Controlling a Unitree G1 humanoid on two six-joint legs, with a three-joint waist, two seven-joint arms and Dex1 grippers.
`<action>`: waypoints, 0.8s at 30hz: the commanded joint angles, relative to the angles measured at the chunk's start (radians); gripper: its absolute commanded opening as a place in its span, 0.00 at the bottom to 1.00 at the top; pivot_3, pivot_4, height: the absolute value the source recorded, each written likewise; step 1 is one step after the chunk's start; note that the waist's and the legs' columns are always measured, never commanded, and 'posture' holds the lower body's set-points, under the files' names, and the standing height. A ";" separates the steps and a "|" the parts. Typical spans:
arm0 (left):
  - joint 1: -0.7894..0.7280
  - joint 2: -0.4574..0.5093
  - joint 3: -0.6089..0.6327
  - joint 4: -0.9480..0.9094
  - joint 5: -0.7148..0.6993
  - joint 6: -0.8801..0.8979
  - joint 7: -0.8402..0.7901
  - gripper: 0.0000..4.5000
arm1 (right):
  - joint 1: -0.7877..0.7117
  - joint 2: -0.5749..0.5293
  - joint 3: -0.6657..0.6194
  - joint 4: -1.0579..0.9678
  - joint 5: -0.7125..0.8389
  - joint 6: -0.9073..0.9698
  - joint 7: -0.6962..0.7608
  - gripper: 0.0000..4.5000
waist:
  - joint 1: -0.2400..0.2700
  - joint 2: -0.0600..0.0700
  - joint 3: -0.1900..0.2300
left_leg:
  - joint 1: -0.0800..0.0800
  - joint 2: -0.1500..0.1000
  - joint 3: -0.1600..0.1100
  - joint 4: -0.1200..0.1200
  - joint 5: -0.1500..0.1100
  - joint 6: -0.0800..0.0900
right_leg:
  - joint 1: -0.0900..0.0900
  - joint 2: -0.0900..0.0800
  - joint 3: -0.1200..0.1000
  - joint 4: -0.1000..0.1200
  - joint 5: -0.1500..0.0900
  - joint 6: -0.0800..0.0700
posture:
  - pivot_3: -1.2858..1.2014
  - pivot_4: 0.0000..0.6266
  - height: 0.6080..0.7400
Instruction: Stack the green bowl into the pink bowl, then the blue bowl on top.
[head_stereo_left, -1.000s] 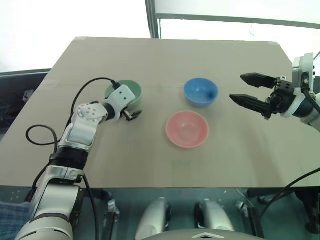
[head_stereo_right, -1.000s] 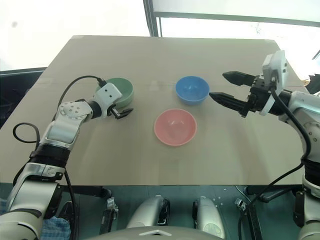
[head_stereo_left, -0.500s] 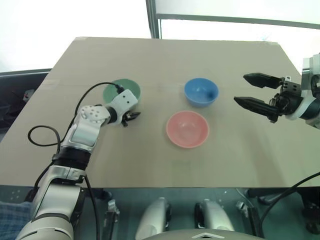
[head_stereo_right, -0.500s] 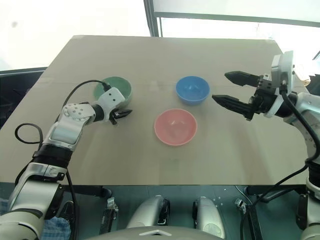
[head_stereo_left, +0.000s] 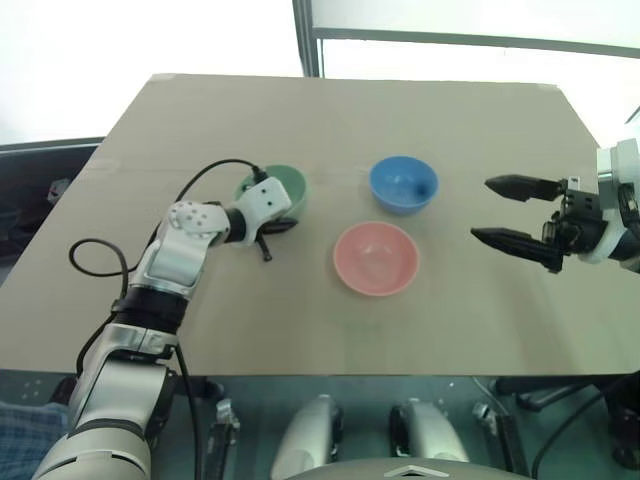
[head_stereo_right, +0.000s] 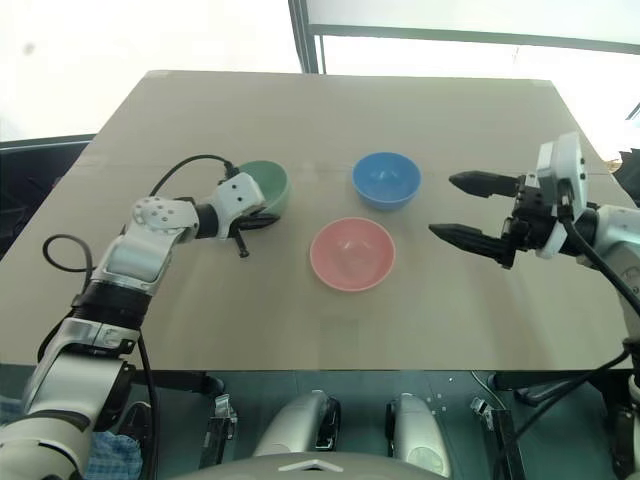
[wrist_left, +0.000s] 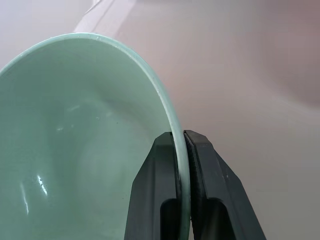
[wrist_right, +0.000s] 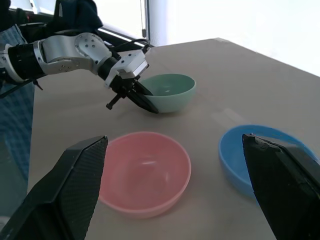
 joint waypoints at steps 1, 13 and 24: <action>-0.085 -0.034 0.000 -0.056 -0.023 -0.007 -0.024 0.01 | 0.050 -0.072 -0.068 -0.012 -0.017 -0.046 0.071 1.00 | 0.002 0.000 0.000 | 0.000 0.000 0.000 0.000 0.000 0.000 | 0.000 0.000 0.000 0.000 0.000 0.000 | 0.52 0.24 1.00; -0.233 -0.155 -0.119 -0.241 -0.086 -0.015 -0.231 0.01 | 0.225 -0.144 -0.201 -0.035 -0.047 -0.084 0.112 1.00 | -0.003 -0.001 0.000 | 0.000 0.001 0.001 0.001 0.001 -0.001 | 0.001 0.003 0.000 0.000 0.000 0.000 | 0.52 0.24 1.00; -0.207 -0.052 -0.214 -0.397 -0.096 -0.007 -0.417 0.01 | 0.333 -0.173 -0.279 -0.059 -0.050 -0.080 0.130 1.00 | -0.003 0.000 0.001 | 0.004 0.002 0.001 0.004 -0.001 0.002 | 0.004 0.005 0.001 0.003 0.000 0.001 | 0.52 0.24 1.00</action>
